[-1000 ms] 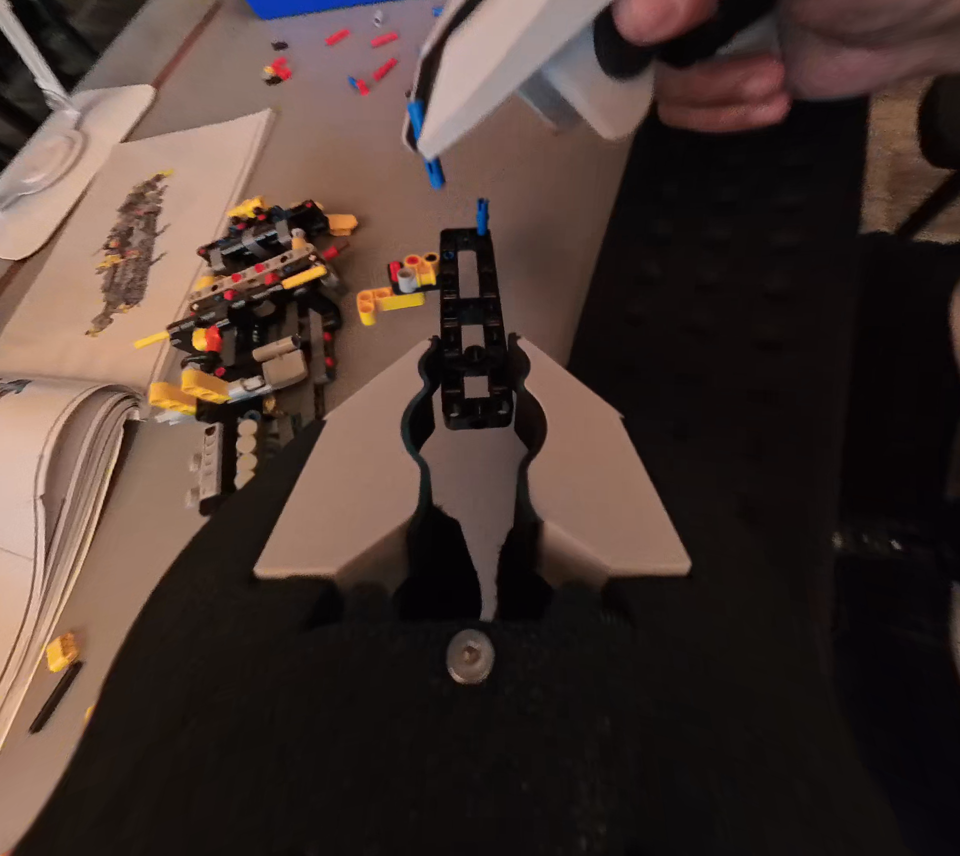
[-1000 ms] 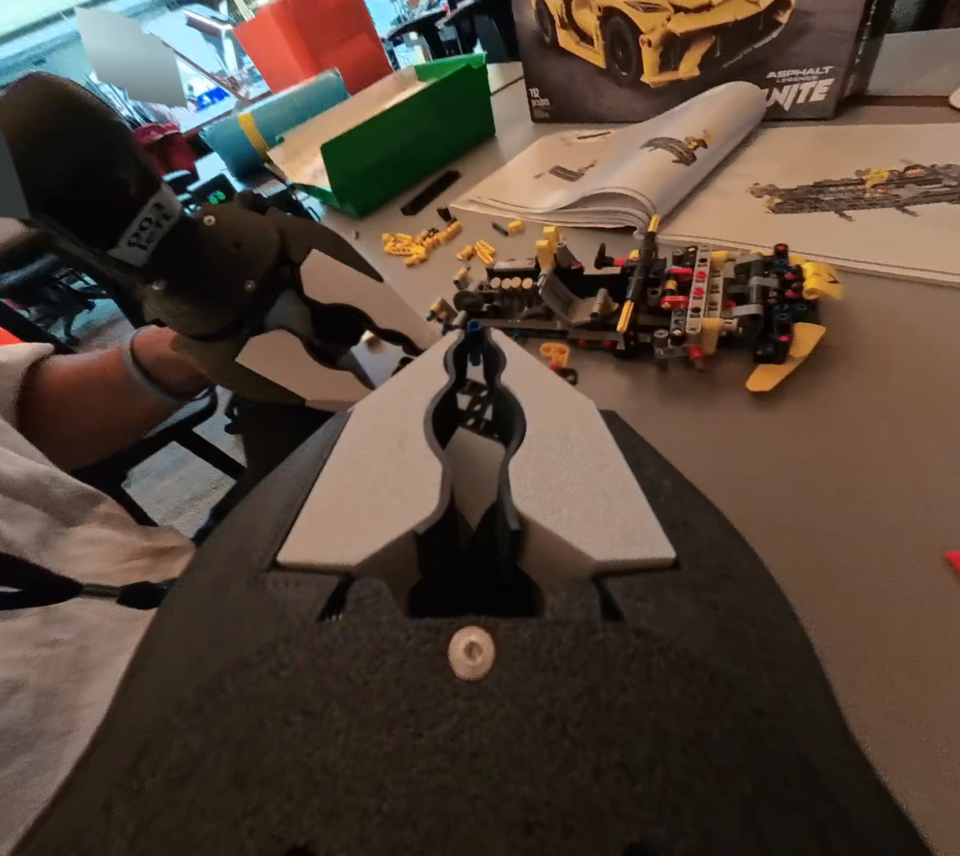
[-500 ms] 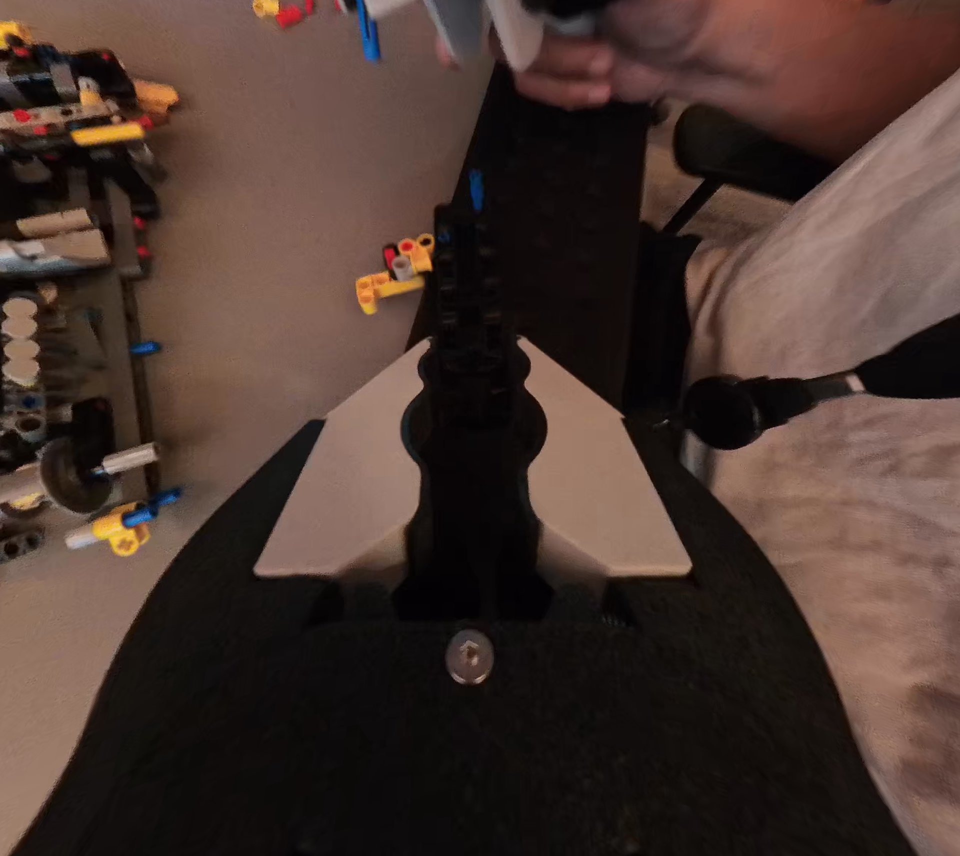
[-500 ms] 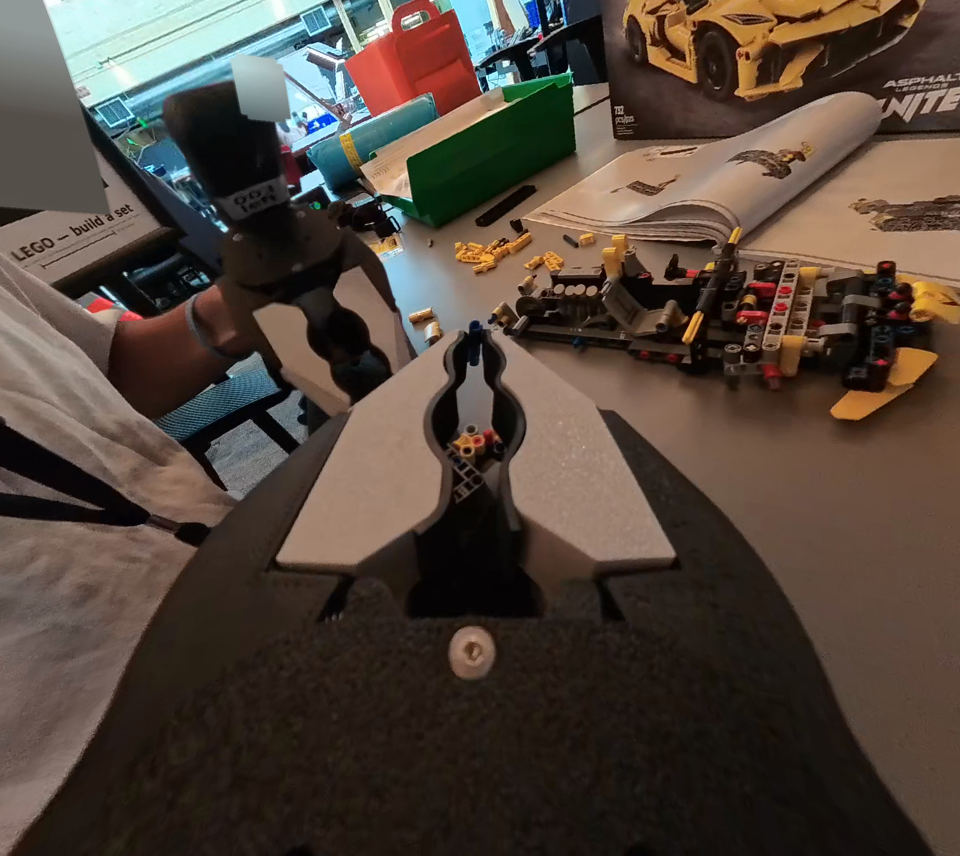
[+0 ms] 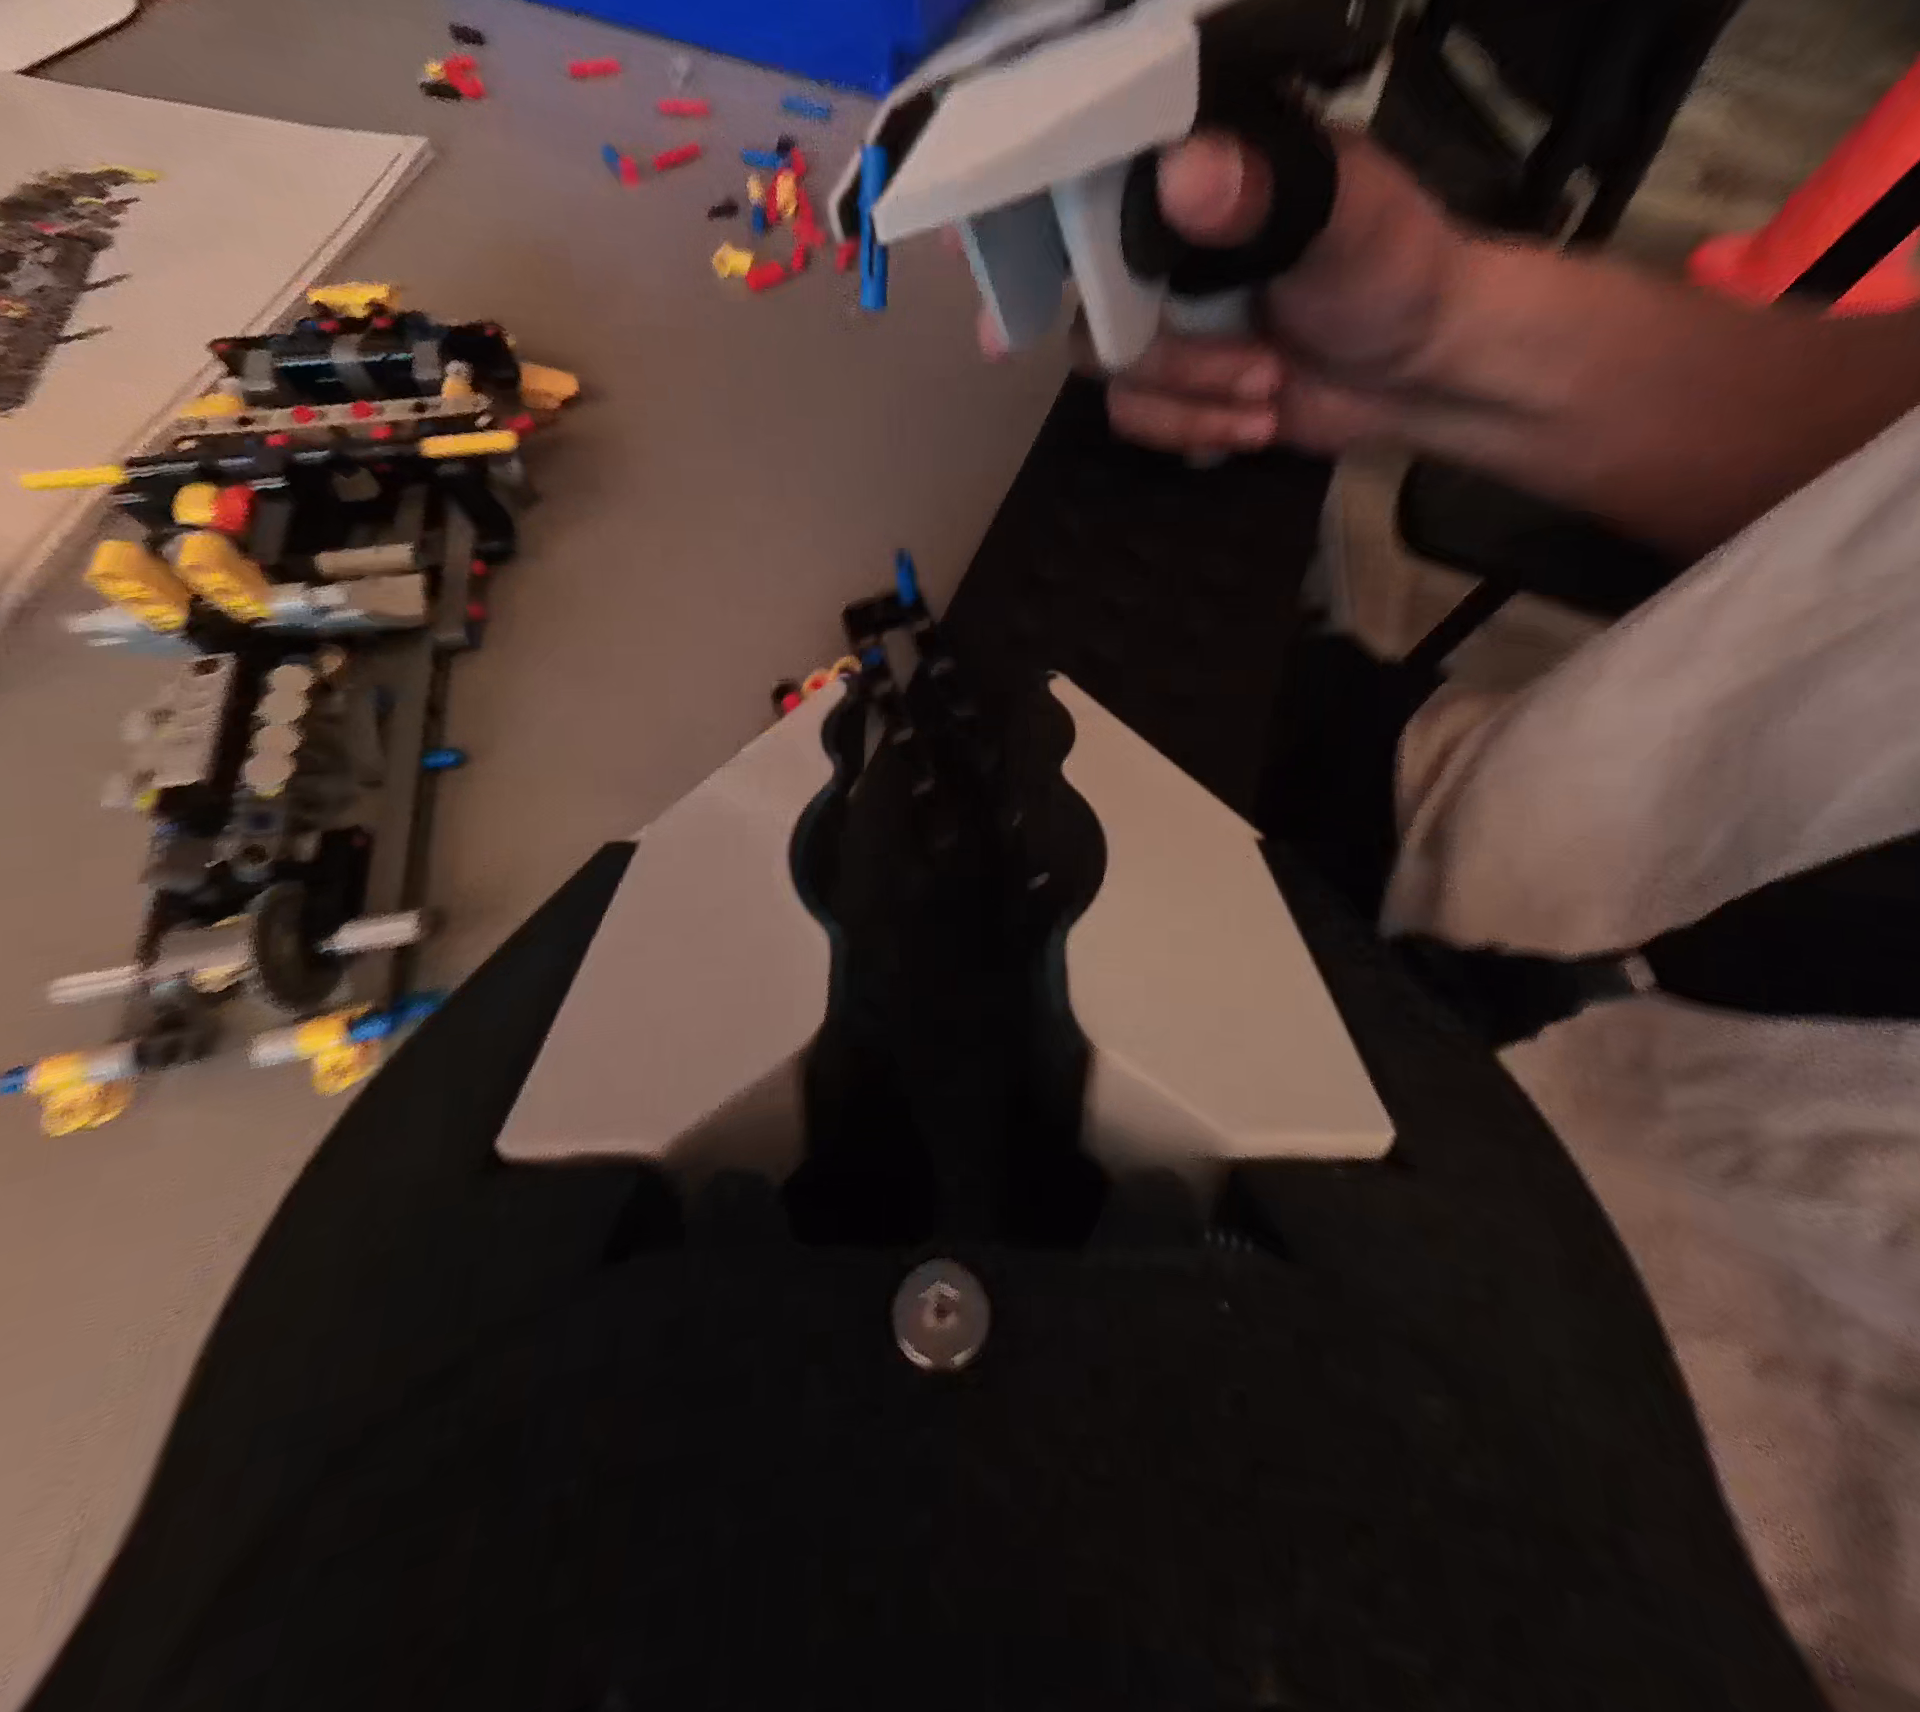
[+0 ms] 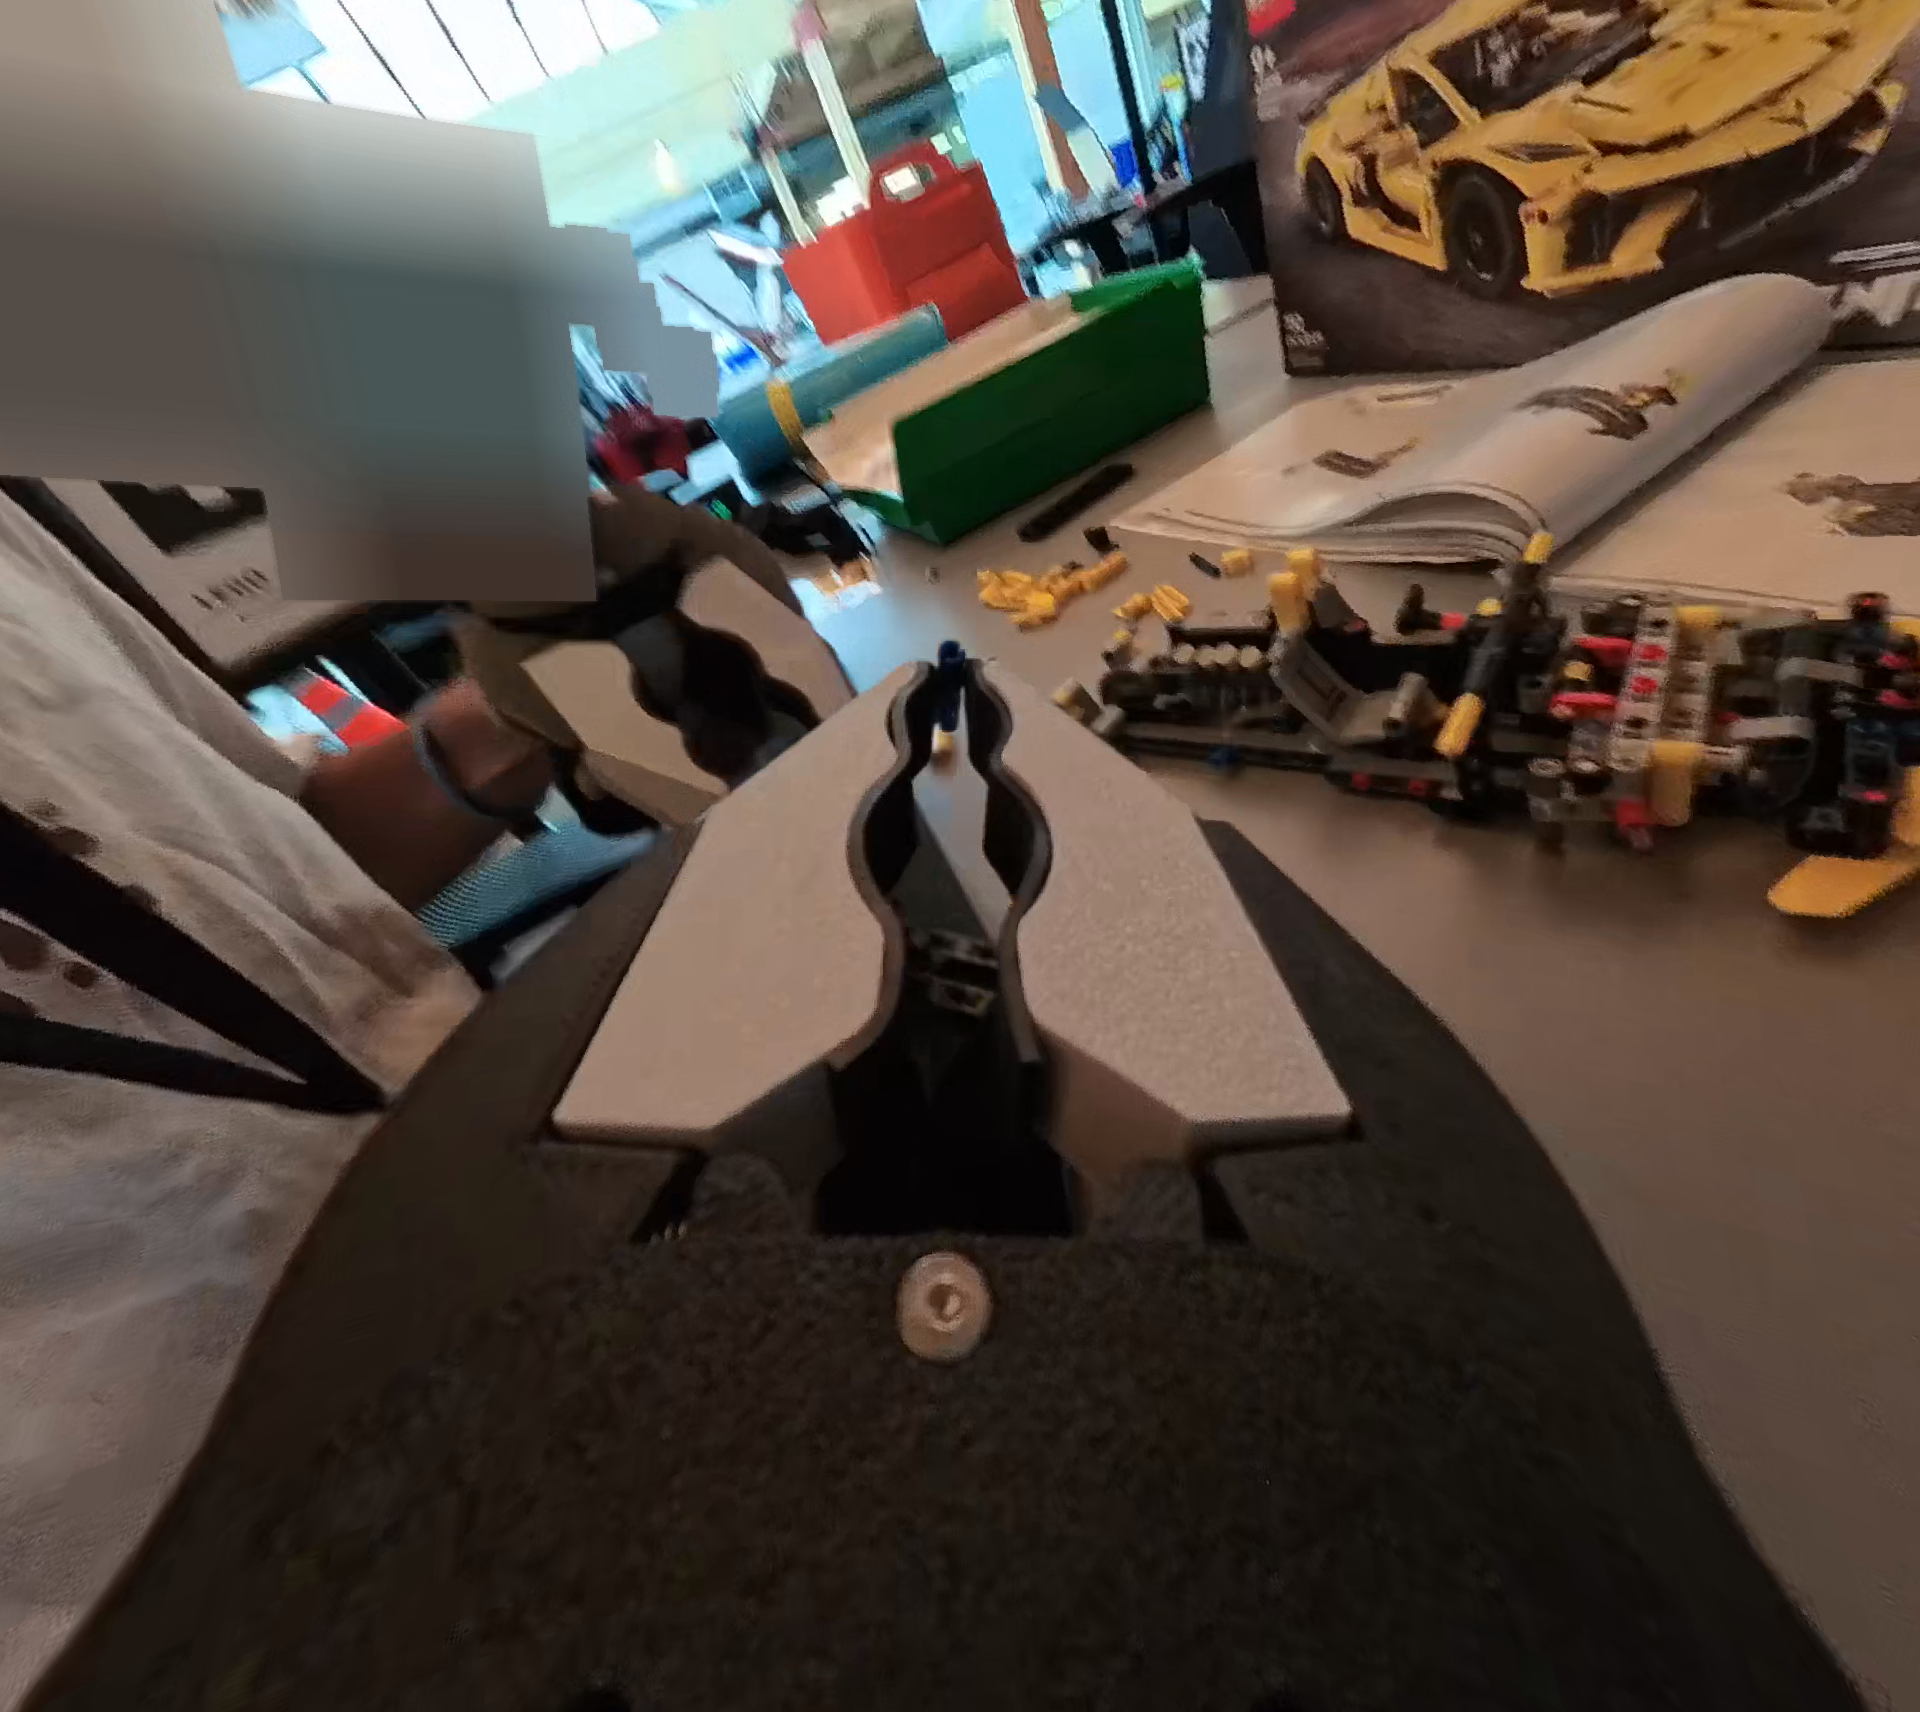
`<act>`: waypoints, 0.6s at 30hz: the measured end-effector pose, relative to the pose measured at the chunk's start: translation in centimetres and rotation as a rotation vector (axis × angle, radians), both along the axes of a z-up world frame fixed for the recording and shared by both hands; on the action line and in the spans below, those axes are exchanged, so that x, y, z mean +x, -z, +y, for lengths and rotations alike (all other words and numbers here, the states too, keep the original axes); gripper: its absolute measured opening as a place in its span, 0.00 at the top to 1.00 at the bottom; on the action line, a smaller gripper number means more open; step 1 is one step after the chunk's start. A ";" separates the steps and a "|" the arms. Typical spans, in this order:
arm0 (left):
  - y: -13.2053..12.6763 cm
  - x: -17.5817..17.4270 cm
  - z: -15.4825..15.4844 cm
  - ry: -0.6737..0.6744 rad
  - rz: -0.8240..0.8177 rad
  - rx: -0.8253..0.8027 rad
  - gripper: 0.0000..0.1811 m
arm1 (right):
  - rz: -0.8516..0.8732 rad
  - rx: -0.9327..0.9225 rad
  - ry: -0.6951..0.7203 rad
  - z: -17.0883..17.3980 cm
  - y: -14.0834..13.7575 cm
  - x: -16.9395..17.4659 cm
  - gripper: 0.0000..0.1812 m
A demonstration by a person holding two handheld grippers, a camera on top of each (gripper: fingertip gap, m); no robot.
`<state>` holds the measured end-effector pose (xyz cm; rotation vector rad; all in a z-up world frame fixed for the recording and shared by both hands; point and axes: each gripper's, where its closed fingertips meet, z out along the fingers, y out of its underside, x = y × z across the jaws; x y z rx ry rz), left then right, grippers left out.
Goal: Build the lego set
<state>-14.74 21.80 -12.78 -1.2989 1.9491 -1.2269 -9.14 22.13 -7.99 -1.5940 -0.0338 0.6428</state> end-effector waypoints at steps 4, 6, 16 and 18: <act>-3.1 2.7 -0.1 -0.091 -0.164 -0.122 0.82 | 0.278 0.046 -0.063 0.4 -1.7 -0.7 0.98; -3.7 3.5 0.2 -0.132 -0.237 0.026 0.84 | 0.316 0.033 -0.071 0.7 -1.5 -1.0 0.98; -3.9 4.6 0.5 -0.146 -0.377 0.583 0.97 | 0.259 -0.048 -0.092 0.8 -0.2 -1.9 0.97; -3.5 4.5 0.5 -0.102 -0.382 0.681 0.98 | 0.233 -0.092 -0.118 0.6 0.4 -2.0 0.97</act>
